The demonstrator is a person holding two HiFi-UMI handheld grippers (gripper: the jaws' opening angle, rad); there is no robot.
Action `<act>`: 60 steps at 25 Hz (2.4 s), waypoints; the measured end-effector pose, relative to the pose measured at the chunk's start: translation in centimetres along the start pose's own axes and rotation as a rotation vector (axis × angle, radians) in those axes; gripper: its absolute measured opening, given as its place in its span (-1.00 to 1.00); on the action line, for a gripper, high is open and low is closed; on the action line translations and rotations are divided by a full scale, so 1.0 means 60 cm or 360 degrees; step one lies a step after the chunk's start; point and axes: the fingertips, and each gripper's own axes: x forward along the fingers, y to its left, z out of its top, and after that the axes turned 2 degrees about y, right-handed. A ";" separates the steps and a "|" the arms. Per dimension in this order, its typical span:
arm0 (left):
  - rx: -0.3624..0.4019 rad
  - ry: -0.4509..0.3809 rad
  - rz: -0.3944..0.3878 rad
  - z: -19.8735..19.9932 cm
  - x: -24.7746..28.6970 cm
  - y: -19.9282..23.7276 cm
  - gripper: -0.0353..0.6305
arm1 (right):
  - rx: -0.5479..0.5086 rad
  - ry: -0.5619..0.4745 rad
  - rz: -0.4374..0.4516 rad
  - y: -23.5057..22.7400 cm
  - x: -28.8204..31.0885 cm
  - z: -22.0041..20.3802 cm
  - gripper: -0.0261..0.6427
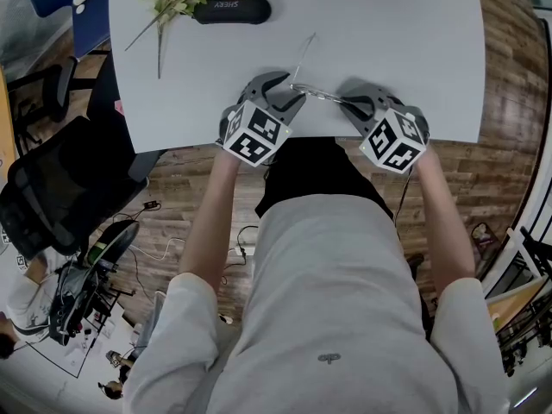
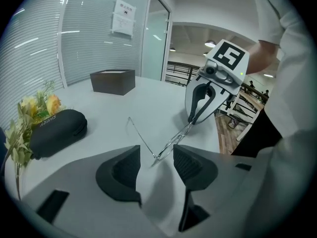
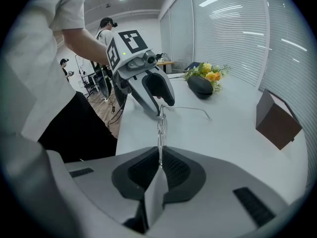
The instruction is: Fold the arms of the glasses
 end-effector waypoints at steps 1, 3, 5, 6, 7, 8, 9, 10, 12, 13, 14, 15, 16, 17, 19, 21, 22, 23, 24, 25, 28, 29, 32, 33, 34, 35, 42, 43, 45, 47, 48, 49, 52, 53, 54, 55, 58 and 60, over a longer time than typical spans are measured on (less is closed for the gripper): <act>0.0016 0.0001 -0.0010 0.002 0.001 -0.002 -0.29 | -0.0004 0.0002 0.0003 0.000 0.000 0.000 -0.85; 0.0041 0.0006 -0.0025 0.003 0.002 -0.005 -0.28 | -0.0009 0.0006 0.0006 0.000 -0.001 0.000 -0.85; 0.0061 0.0008 -0.0033 0.003 0.002 -0.007 -0.28 | -0.0011 0.0007 0.0009 0.001 0.000 -0.001 -0.85; 0.0069 0.0007 -0.0035 0.003 0.002 -0.008 -0.28 | -0.0011 0.0008 0.0010 0.001 0.000 -0.001 -0.85; 0.0074 0.0005 -0.0037 0.003 0.002 -0.009 -0.28 | -0.0013 0.0008 0.0011 0.001 0.000 -0.001 -0.85; 0.0077 0.0004 -0.0039 0.003 0.002 -0.010 -0.28 | -0.0015 0.0008 0.0012 0.001 0.000 -0.001 -0.85; 0.0078 0.0002 -0.0041 0.003 0.002 -0.012 -0.28 | -0.0018 0.0009 0.0013 0.001 0.000 -0.001 -0.84; 0.0079 0.0001 -0.0043 0.003 0.002 -0.013 -0.28 | -0.0021 0.0010 0.0014 0.001 0.000 -0.001 -0.85; 0.0083 -0.0001 -0.0044 0.004 0.003 -0.016 -0.28 | -0.0027 0.0014 0.0016 0.000 -0.001 -0.001 -0.85; 0.0085 0.0000 -0.0042 0.004 0.004 -0.017 -0.28 | -0.0028 0.0016 0.0017 0.000 -0.002 -0.001 -0.85; 0.0085 -0.0001 -0.0039 0.004 0.004 -0.018 -0.28 | -0.0029 0.0017 0.0018 0.000 -0.002 -0.002 -0.85; 0.0084 -0.0002 -0.0035 0.005 0.005 -0.018 -0.28 | -0.0028 0.0018 0.0019 0.000 -0.003 -0.003 -0.85; 0.0083 -0.0005 -0.0032 0.005 0.005 -0.018 -0.28 | -0.0026 0.0018 0.0019 0.000 -0.003 -0.004 -0.85; 0.0081 -0.0007 -0.0030 0.006 0.005 -0.018 -0.28 | -0.0023 0.0017 0.0018 -0.001 -0.004 -0.005 -0.85; 0.0076 -0.0011 -0.0029 0.007 0.006 -0.019 -0.28 | -0.0017 0.0014 0.0015 -0.002 -0.004 -0.005 -0.85; 0.0073 -0.0016 -0.0034 0.007 0.007 -0.022 -0.28 | -0.0015 0.0013 0.0014 -0.002 -0.004 -0.004 -0.85; 0.0073 -0.0016 -0.0035 0.007 0.008 -0.023 -0.28 | -0.0015 0.0014 0.0014 -0.002 -0.004 -0.004 -0.85; 0.0071 -0.0017 -0.0034 0.007 0.007 -0.024 -0.28 | -0.0015 0.0015 0.0014 -0.002 -0.004 -0.004 -0.85; 0.0068 -0.0018 -0.0033 0.008 0.007 -0.025 -0.28 | -0.0014 0.0014 0.0014 -0.002 -0.004 -0.003 -0.85; 0.0064 -0.0019 -0.0035 0.008 0.007 -0.025 -0.28 | -0.0014 0.0014 0.0014 -0.002 -0.005 -0.003 -0.85; 0.0064 -0.0019 -0.0039 0.009 0.007 -0.025 -0.28 | -0.0013 0.0013 0.0010 -0.004 -0.006 -0.004 -0.85; 0.0066 -0.0018 -0.0039 0.009 0.007 -0.024 -0.28 | -0.0012 0.0014 0.0008 -0.005 -0.006 -0.004 -0.85; 0.0067 -0.0020 -0.0036 0.008 0.008 -0.025 -0.28 | -0.0010 0.0012 0.0000 -0.006 -0.006 -0.006 -0.85; 0.0068 -0.0021 -0.0035 0.008 0.008 -0.025 -0.28 | -0.0010 0.0012 -0.0003 -0.006 -0.006 -0.006 -0.85; 0.0070 -0.0022 -0.0033 0.007 0.007 -0.026 -0.28 | -0.0009 0.0011 -0.0006 -0.006 -0.006 -0.007 -0.85; 0.0072 -0.0024 -0.0031 0.007 0.007 -0.026 -0.30 | -0.0007 0.0011 -0.0008 -0.006 -0.007 -0.008 -0.85; 0.0099 -0.0027 -0.0054 0.009 0.006 -0.032 -0.45 | -0.0007 0.0011 -0.0012 -0.008 -0.008 -0.010 -0.85; 0.0111 -0.0025 -0.0057 0.009 0.007 -0.035 -0.47 | -0.0008 0.0011 -0.0013 -0.009 -0.008 -0.010 -0.85; 0.0128 -0.0018 -0.0058 0.008 0.009 -0.038 -0.49 | -0.0010 0.0013 -0.0018 -0.011 -0.009 -0.010 -0.85; 0.0126 -0.0016 -0.0061 0.007 0.008 -0.040 -0.50 | -0.0011 0.0015 -0.0024 -0.013 -0.009 -0.010 -0.85; 0.0125 -0.0016 -0.0064 0.006 0.008 -0.041 -0.52 | -0.0011 0.0016 -0.0027 -0.014 -0.010 -0.011 -0.85; 0.0127 -0.0017 -0.0068 0.006 0.008 -0.042 -0.53 | -0.0011 0.0017 -0.0030 -0.015 -0.010 -0.012 -0.85; 0.0137 -0.0022 -0.0072 0.005 0.007 -0.042 -0.62 | -0.0007 0.0016 -0.0038 -0.017 -0.009 -0.014 -0.84; 0.0138 -0.0026 -0.0073 0.005 0.006 -0.042 -0.63 | -0.0005 0.0015 -0.0039 -0.017 -0.009 -0.014 -0.84; 0.0139 -0.0028 -0.0076 0.005 0.006 -0.041 -0.63 | -0.0004 0.0015 -0.0040 -0.017 -0.009 -0.014 -0.85; 0.0141 -0.0029 -0.0080 0.005 0.005 -0.041 -0.64 | -0.0002 0.0015 -0.0040 -0.018 -0.008 -0.014 -0.84; 0.0161 -0.0026 -0.0090 0.006 0.005 -0.044 -0.67 | 0.0004 0.0011 -0.0045 -0.019 -0.010 -0.013 -0.85; 0.0168 -0.0027 -0.0091 0.007 0.005 -0.044 -0.68 | 0.0009 0.0008 -0.0049 -0.021 -0.012 -0.013 -0.85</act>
